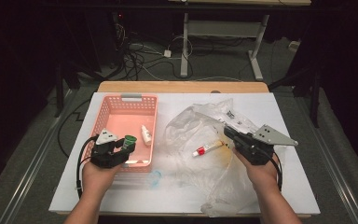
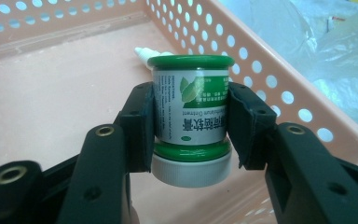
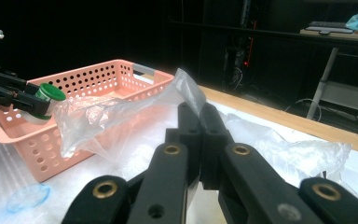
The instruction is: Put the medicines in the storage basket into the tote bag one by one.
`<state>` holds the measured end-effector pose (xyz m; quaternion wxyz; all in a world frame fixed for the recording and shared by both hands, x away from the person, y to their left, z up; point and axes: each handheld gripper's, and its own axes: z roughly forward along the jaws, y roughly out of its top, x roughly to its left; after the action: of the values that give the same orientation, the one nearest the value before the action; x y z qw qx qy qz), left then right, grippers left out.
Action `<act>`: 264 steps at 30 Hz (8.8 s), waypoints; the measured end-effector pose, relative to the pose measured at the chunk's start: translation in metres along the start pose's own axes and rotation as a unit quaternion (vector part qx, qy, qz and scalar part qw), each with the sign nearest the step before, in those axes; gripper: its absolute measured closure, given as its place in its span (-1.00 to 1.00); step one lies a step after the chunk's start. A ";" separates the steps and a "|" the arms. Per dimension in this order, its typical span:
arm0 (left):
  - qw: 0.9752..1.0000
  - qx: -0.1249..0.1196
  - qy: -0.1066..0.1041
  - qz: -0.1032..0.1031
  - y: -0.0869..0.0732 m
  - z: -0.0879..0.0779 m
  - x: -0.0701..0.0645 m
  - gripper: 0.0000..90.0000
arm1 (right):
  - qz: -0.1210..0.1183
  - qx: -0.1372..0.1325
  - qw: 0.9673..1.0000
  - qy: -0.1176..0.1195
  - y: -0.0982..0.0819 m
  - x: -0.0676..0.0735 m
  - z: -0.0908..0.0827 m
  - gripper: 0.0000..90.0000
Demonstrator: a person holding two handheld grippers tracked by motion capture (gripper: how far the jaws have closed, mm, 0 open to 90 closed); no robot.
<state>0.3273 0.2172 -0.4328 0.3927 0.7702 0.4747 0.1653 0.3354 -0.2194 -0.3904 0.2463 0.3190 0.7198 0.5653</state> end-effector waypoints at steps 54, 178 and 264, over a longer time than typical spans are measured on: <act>0.979 -0.048 -0.157 0.123 0.018 0.010 -0.125 0.20 | 0.000 -0.009 1.000 0.004 0.003 0.000 -0.005 1.00; 0.965 -0.009 -0.220 0.139 0.005 0.064 -0.176 -1.00 | 0.000 -0.007 1.000 0.005 0.003 -0.002 -0.004 1.00; 0.999 0.011 -0.022 -0.031 0.064 0.034 0.010 -0.93 | 0.003 -0.012 1.000 0.000 0.004 -0.006 -0.008 1.00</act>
<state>0.3920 0.1953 -0.4064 0.3996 0.7629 0.4911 0.1307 0.3348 -0.2286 -0.3847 0.2484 0.3184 0.7122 0.5742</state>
